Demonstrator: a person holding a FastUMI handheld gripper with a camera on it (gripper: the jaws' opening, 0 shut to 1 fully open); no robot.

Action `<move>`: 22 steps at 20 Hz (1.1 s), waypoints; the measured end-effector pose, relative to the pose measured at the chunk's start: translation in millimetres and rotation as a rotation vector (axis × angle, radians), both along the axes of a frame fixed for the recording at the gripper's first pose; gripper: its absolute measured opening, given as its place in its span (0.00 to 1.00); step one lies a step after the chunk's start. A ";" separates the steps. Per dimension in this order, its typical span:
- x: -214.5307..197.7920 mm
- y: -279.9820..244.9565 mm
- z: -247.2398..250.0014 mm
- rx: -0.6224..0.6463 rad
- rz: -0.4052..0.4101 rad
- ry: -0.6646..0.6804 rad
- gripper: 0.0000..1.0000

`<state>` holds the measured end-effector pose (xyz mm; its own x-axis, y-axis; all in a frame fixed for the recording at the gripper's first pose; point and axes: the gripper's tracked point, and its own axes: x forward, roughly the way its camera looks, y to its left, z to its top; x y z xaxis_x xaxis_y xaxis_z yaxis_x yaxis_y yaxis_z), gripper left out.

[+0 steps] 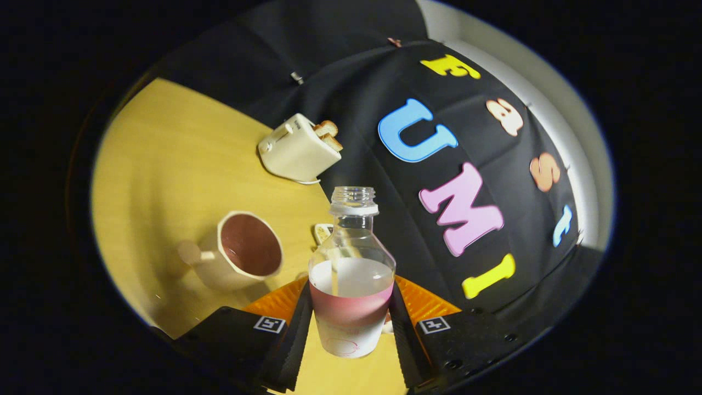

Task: Take the bottle from table, then pour the juice into the cup, finally place the bottle on the coaster

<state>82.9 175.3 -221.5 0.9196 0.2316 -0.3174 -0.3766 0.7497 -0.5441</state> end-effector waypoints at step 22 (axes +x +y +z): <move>132.6 -44.1 -16.8 0.820 -0.288 0.030 0.73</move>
<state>215.5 131.2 -238.2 0.9714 0.1577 -0.1776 -0.1177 0.9691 0.2169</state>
